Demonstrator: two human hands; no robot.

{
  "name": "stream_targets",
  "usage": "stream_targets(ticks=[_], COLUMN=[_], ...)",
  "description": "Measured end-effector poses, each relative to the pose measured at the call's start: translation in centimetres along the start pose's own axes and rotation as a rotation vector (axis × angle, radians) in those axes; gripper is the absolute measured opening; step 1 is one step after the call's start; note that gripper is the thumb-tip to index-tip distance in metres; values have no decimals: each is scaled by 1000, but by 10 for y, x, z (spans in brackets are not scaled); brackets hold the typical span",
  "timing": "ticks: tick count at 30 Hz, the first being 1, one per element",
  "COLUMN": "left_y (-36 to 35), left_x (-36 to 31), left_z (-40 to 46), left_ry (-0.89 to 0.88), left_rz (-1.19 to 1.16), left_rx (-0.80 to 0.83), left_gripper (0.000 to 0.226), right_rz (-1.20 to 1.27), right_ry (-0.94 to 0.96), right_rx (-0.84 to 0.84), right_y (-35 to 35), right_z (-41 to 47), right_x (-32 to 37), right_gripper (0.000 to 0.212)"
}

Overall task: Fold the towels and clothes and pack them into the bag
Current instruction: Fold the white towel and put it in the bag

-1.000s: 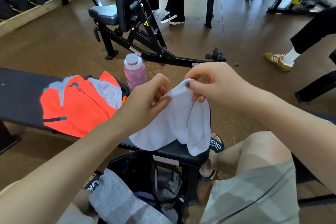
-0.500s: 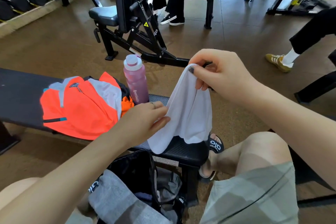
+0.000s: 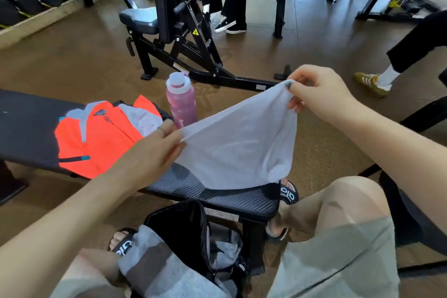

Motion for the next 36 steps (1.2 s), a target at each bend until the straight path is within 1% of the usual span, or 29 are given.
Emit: stream_targets(ticks=[2, 4, 7, 9, 11, 13, 16, 18, 22, 26, 32, 36], left_y=[25, 50, 87, 100, 103, 102, 101, 100, 95, 88, 78, 76], left_x=[7, 11, 15, 23, 31, 36, 33, 32, 37, 44, 45, 41], left_z=[8, 17, 30, 34, 35, 35, 34, 34, 27, 21, 18, 22], left_ry=[24, 39, 87, 123, 141, 135, 103, 104, 125, 132, 142, 123], left_rz=[13, 51, 151, 194, 209, 204, 156, 145, 61, -4, 22, 65], left_rx=[-80, -168, -305, -336, -315, -287, -261, -242, -222, -188, -125, -95], left_gripper=[21, 24, 22, 22, 22, 22, 24, 21, 8, 5, 4, 8], right_rz=[71, 118, 109, 52, -39, -69, -37, -21, 85, 84, 54, 38], right_ry=[-88, -117, -59, -10, 16, 35, 39, 12, -83, -58, -41, -29], right_rx=[20, 21, -28, -16, 27, 20, -20, -13, 46, 132, 135, 114], right_y=[0, 3, 11, 10, 4, 3, 7, 6, 4, 4, 9, 11], right_z=[5, 10, 15, 16, 14, 12, 12, 12, 11, 4, -1, -3], right_x=[-14, -16, -7, -3, -2, -2, -2, -5, -13, -12, -13, -13], right_gripper=[14, 15, 14, 15, 21, 24, 20, 18, 14, 11, 11, 11])
Point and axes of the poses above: each hand's wrist, its own z-axis towards the middle knuckle, its own y-axis out of the back of the hand, x = y × z, the point moved 8 cm from there along z, towards the middle knuckle, and after that the axes turned 8 degrees about z, right-handed, at the moved point
